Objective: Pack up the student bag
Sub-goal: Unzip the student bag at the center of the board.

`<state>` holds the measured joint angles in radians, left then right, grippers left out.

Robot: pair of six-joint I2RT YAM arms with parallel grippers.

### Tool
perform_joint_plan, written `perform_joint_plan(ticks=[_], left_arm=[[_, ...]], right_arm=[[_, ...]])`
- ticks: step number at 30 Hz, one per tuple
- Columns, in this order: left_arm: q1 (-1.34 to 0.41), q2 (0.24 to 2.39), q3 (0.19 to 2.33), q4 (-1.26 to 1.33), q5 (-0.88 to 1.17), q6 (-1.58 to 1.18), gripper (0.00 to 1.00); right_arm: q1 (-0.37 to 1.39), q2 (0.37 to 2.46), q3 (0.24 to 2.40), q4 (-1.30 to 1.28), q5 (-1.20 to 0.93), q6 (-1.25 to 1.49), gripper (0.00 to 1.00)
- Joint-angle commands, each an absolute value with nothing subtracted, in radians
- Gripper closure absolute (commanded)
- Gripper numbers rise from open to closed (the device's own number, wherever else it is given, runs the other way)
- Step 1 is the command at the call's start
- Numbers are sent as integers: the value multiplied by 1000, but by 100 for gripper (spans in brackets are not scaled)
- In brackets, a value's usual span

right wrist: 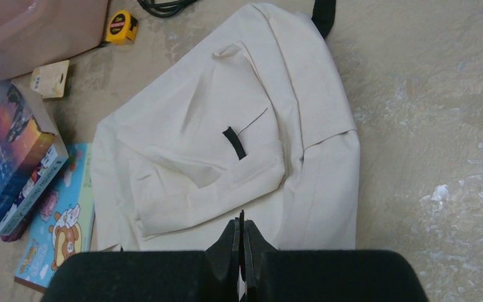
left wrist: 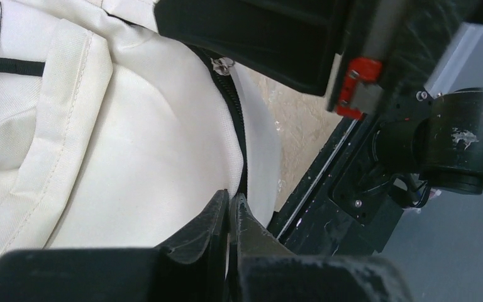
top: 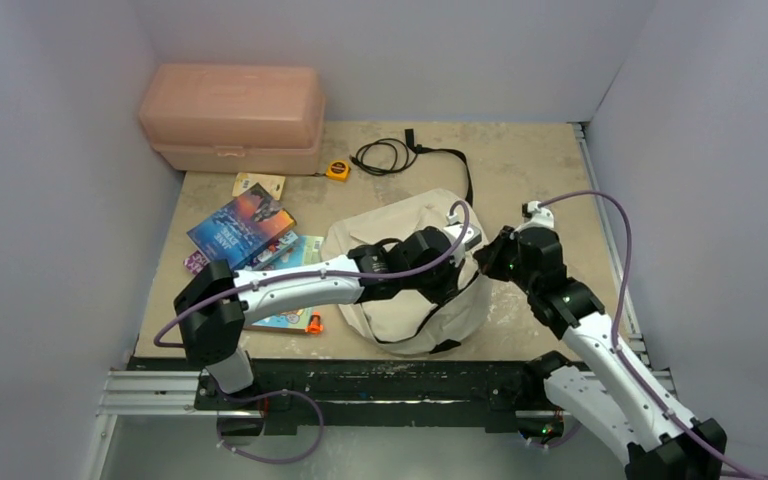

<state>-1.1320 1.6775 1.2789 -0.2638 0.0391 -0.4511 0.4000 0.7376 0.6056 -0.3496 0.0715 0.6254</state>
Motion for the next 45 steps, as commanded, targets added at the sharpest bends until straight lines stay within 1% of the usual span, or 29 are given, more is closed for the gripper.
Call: perform_joint_plan(ticks=[1,6,13,18,28,31,35,41,45], left_arm=[[-1182,1682,1280,-288,-19,-395,100],[-1236,1671,1258,-292,-98,-383,100],[-1286,1656,1242,-273,-123,-376,100],[-1316,1640,1233,-292,-138,-374,100],[-1334,1575,1173,-249,-147,-402,100],[-1333,1552,1196,-295,-221,-406,100],[-1324,1527,1295,-436,-381,-397,100],[-1262,1490,1403,-479,-465,-364,100],[-1256,1496,1466,-527,-516,-329,100]], right_arm=[[400,828,716,-363,160,629,100],[398,977,773,-380,214,625,100],[357,1127,799,-329,214,633,100],[316,1208,841,-279,193,622,100],[285,1356,892,-144,253,594,100],[284,1348,886,-114,198,585,100],[285,1248,820,-91,141,542,100],[285,1093,715,-68,60,537,100],[286,1072,674,-71,58,557,100]])
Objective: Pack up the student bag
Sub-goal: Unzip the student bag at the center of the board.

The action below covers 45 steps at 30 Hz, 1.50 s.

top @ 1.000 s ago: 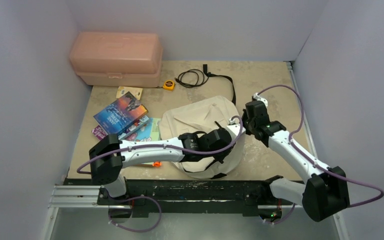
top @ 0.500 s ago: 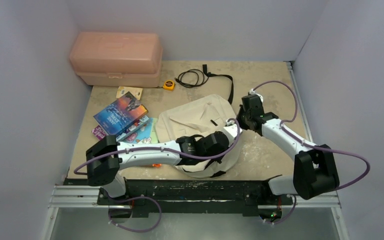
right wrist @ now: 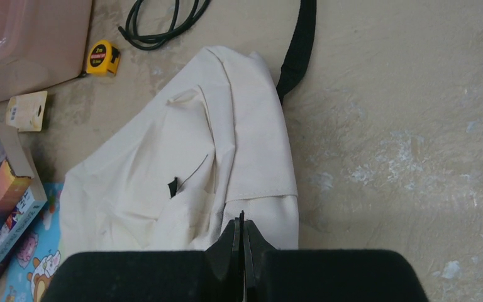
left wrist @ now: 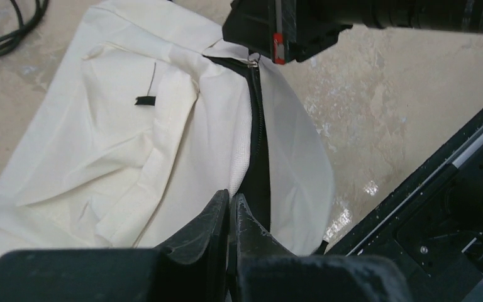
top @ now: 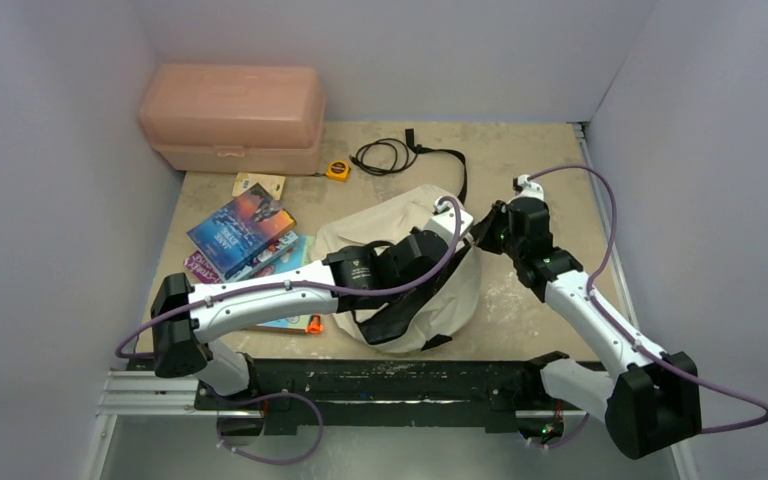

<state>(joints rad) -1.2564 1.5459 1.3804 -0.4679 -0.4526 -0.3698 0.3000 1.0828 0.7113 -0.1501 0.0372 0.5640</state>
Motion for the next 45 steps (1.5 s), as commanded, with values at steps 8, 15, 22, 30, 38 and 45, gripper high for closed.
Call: perform_joint_plan(ticks=[8,15,22,30,38,45], left_arm=[[-1261,1476,1441,-512,-445,-313,100],[-1262,1491,1434,-521,-435,-356,100],[-1259,1552,1470,-543,-444,-340,100],[-1222,1563,1441,-521,-314,-355,100],[-1088,1365,1193,-531,-112,-649,27],[-1009,1196,922,-600,-130,-961,2]], right_arm=[[284,1069,645,-34,157,595,100],[284,1194,691,-30,163,528,100],[287,1100,760,-181,204,449,98],[287,1024,831,-408,59,416,38],[286,1141,907,-568,-24,450,8],[285,1186,956,-690,-44,485,6]])
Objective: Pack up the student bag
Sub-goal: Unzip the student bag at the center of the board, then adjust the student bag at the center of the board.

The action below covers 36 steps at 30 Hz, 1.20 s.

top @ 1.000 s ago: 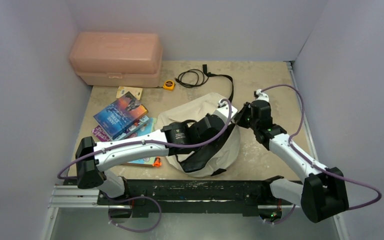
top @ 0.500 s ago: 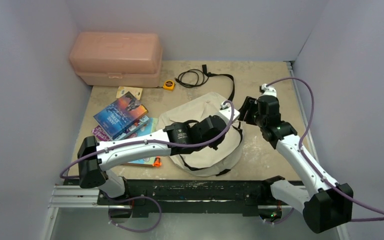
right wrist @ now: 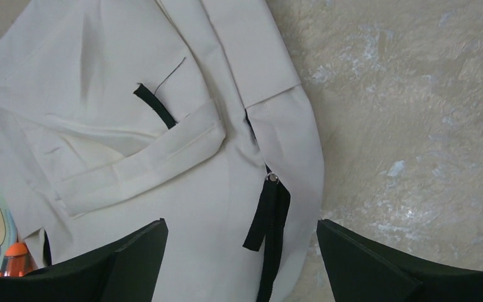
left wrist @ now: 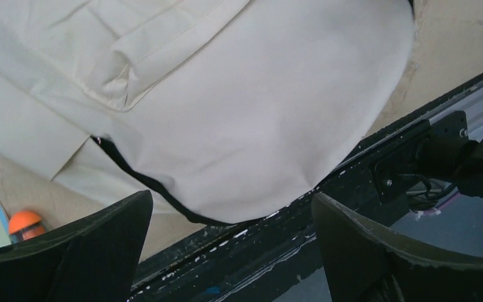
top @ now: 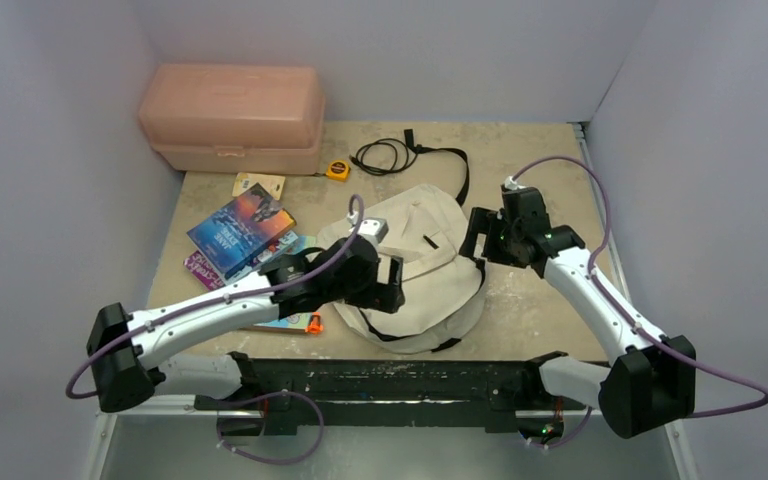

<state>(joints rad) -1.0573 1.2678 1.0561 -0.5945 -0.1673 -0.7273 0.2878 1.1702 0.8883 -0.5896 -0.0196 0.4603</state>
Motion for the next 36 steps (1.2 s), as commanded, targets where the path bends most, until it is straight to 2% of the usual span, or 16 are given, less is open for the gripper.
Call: perform_joint_plan(ticks=[1,3,6,9,11,13,14,17,20,27,30,32,36], left_arm=[[-994,1199,892,-573,-110,-981,3],[-984,1224,879,-549,-100,-993,4],[-983,1303,901,-522,-131,-943,4],[-983,1387,884,-502,-223,-960,0],[-983,1427,832,-389,-232,-973,0],[-980,1483,819,-323,-202,-987,0],[-980,1515,833,-306,-182,-987,0],[-980,1625,906,-273,-138,-967,1],[-975,1753,1027,-284,-111,-918,1],[-887,2026,1475,-391,25,-784,1],[-847,2115,1702,-511,53,-718,1],[-821,2114,1748,-540,67,-681,1],[-777,2020,1722,-586,83,-599,1]], right_arm=[[286,1202,958,-695,-33,485,6],[287,1232,940,-697,-18,485,6],[286,1265,881,-641,-7,481,18],[287,1273,809,-581,50,543,20],[286,1256,742,-500,32,573,21],[287,1249,693,-447,-10,596,26],[287,1245,670,-438,-42,621,30],[285,1191,603,-415,-89,694,58],[285,1049,539,-420,-61,806,67],[281,793,416,-410,43,1006,67],[278,840,453,-346,67,962,65],[275,911,519,-359,137,916,63],[273,978,619,-383,211,809,46]])
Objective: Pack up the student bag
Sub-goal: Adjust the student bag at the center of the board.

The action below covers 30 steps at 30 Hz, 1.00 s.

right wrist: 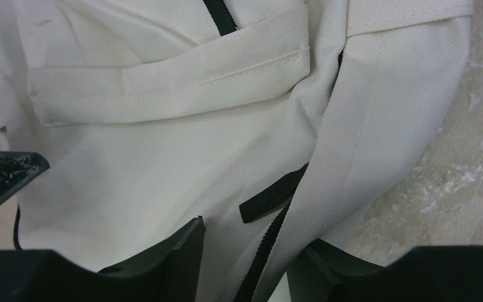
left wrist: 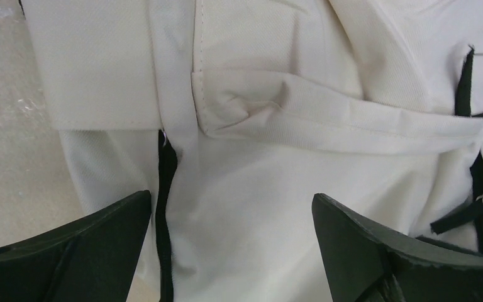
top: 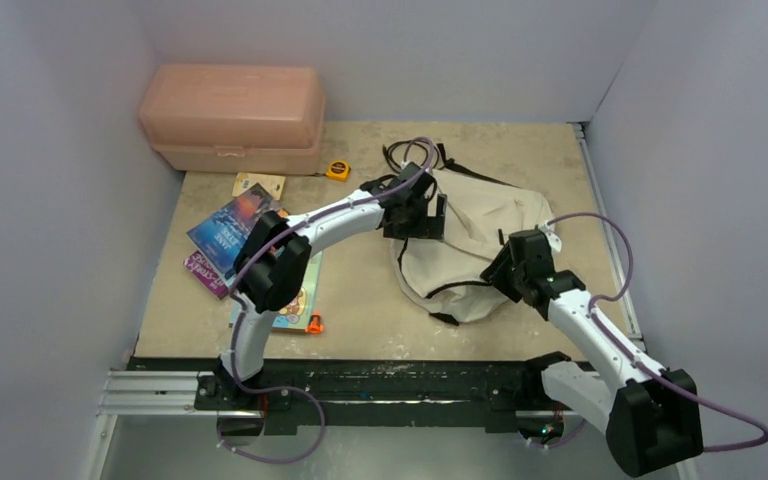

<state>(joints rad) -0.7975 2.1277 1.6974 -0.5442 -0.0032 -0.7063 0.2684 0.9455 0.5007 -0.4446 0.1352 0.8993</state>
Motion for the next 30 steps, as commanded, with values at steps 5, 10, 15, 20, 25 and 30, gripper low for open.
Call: perform_joint_plan(ticks=[5,10,15,20,25,30], left_arm=[[-757,1775,1564,-637,84,-510,0],[-750,1469,1329,-648,27,-530,0],[-736,1187,1083,-742,-104,-698,2],[-716,943,899,-939,-260,-976,0],[-710,700,723,-1100,-345,-1369,0],[-709,507,610,-1203,-429,-1682,0]], right_arm=[[273,918,649,-380,238,681,23],[273,875,729,-431,239,552,9],[287,881,801,-495,214,483,6],[425,911,839,-485,184,451,7],[714,1011,872,-451,265,487,7],[846,1056,878,-381,267,564,8]])
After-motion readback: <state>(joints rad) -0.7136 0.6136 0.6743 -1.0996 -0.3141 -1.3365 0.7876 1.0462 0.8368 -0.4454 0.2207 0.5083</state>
